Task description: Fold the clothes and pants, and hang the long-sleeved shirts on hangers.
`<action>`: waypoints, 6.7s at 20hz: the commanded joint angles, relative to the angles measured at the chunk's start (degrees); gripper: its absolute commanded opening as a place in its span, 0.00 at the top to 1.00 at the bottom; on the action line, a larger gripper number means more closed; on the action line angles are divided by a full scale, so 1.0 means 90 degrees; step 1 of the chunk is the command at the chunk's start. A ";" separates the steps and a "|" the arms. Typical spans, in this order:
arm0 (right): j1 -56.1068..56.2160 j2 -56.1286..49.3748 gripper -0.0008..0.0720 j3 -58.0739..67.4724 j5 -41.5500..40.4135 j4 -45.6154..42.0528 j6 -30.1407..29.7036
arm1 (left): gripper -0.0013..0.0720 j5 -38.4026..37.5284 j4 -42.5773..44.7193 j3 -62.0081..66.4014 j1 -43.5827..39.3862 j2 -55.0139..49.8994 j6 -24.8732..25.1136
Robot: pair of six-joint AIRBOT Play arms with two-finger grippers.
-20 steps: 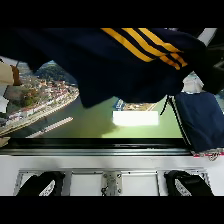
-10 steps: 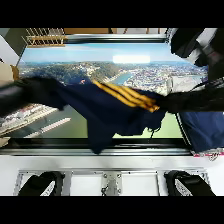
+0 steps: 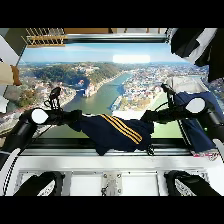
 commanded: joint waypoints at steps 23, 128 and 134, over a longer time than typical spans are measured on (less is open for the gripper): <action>-0.0002 0.1248 0.96 0.0600 0.0874 -0.0748 -0.1166 | 0.97 0.0015 0.0274 0.1914 0.0522 0.0957 0.0291; -0.0223 0.0602 0.96 -0.0957 -0.0699 -0.0913 0.0835 | 0.97 -0.2730 -0.0840 0.1598 0.1991 -0.2293 0.1598; -0.0223 0.0602 0.96 -0.0957 -0.0833 -0.0908 0.1015 | 0.97 -0.1853 -0.0838 0.3679 0.1345 -0.3806 0.1358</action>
